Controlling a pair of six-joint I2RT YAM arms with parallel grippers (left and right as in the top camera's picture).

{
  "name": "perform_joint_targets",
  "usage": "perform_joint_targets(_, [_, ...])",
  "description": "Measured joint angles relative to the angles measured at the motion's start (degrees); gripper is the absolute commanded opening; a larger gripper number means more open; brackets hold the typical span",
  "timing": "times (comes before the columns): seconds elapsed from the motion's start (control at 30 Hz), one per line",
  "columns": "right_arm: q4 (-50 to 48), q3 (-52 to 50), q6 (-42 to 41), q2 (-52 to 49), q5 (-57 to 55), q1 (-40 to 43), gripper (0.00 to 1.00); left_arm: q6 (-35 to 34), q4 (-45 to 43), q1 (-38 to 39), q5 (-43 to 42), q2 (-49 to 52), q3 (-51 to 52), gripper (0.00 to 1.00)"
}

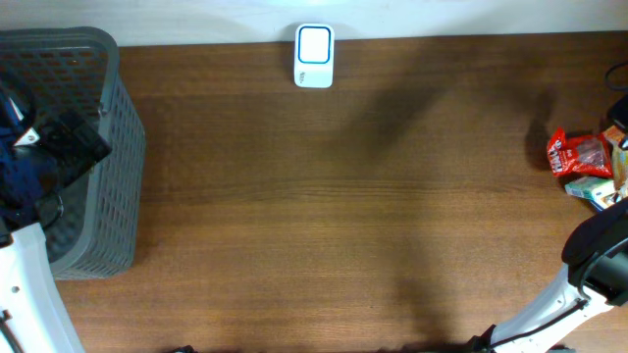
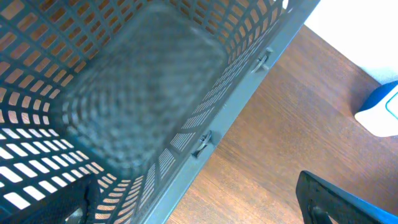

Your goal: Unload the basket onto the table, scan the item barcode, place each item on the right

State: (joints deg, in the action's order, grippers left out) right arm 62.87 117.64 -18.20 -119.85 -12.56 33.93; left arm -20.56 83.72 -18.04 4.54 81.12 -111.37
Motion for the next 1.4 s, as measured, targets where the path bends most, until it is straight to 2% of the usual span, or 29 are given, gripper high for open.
perform_joint_targets(0.03, [-0.13, -1.77, -0.17, 0.0, 0.0, 0.0, 0.76, 0.0, 0.04, 0.0, 0.0, 0.0, 0.0, 0.99])
perform_joint_targets(0.07, [-0.52, -3.28, -0.59, 0.0, 0.0, 0.0, 0.92, 0.0, 0.02, 0.0, 0.0, 0.0, 0.0, 0.99])
perform_joint_targets(0.1, [-0.33, -4.55, -0.46, 0.0, 0.04, 0.0, 0.99, 0.0, 0.02, 0.0, 0.0, 0.0, 0.0, 0.99])
perform_joint_targets(0.23, [1.33, -4.74, -3.5, 0.61, 0.22, 0.0, 0.99, 0.0, 0.02, 0.0, 0.0, 0.0, 0.0, 0.99])
perform_joint_targets(0.3, [3.15, -5.46, -4.15, 5.35, 2.73, 0.0, 0.99, 0.0, 0.07, 0.0, 0.0, 0.0, 0.0, 0.99])
perform_joint_targets(0.33, [6.14, -5.38, -4.42, 15.74, 6.91, 0.0, 0.99, 0.02, 0.0, 0.0, 0.0, 0.0, 0.0, 0.99])
perform_joint_targets(0.4, [12.96, -5.16, -4.52, 26.12, 11.28, -0.33, 0.99, 0.0, -0.13, 0.0, 0.02, 0.0, -0.02, 0.99])
perform_joint_targets(0.47, [16.39, -7.69, -4.26, 33.92, 13.44, -2.73, 0.99, 0.0, 0.0, 0.0, 0.0, 0.04, 0.0, 0.99])
perform_joint_targets(0.53, [18.78, -15.93, -3.02, 43.74, 15.74, -9.38, 0.99, 0.0, 0.0, 0.02, 0.0, 0.04, 0.0, 0.99])
perform_joint_targets(0.6, [22.77, -19.15, -2.67, 48.35, 18.56, -12.83, 0.99, 0.0, 0.07, -0.04, 0.0, 0.04, 0.0, 0.99])
perform_joint_targets(0.67, [23.52, -19.47, -2.58, 50.16, 20.04, -14.16, 0.99, 0.0, 0.02, -0.04, 0.0, 0.04, 0.0, 0.99])
perform_joint_targets(0.97, [23.67, -19.85, -0.61, 44.54, 20.52, -14.69, 0.99, 0.0, 0.04, -0.04, 0.0, 0.04, 0.0, 0.99])
perform_joint_targets(1.03, [21.24, -20.33, 2.82, 47.1, 20.63, -18.91, 0.99, 0.0, 0.02, -0.04, 0.0, 0.04, 0.0, 0.99])
perform_joint_targets(1.1, [12.66, -23.39, 6.47, 54.4, 20.74, -25.77, 0.99, 0.0, 0.07, -0.04, -0.02, 0.04, 0.0, 0.99])
perform_joint_targets(1.17, [3.82, -33.03, 10.29, 68.37, 21.11, -32.15, 0.99, 0.0, 0.02, -0.04, 0.04, 0.04, -0.02, 0.99])
perform_joint_targets(1.2, [3.34, -38.45, 11.39, 75.36, 21.09, -33.59, 0.99, 0.02, 0.0, -0.04, 0.0, 0.04, 0.0, 0.99])
perform_joint_targets(1.3, [2.75, -46.73, 13.31, 83.03, 20.41, -34.03, 0.99, 0.0, -0.02, -0.04, 0.02, 0.04, 0.0, 0.99])
perform_joint_targets(1.37, [-3.06, -52.41, 17.42, 87.47, 20.13, -34.05, 0.99, 0.0, 0.02, -0.04, 0.04, 0.04, -0.02, 0.99])
perform_joint_targets(1.4, [-10.51, -59.1, 20.22, 92.7, 20.15, -34.05, 0.99, 0.0, 0.0, -0.04, 0.02, 0.04, -0.02, 0.99])
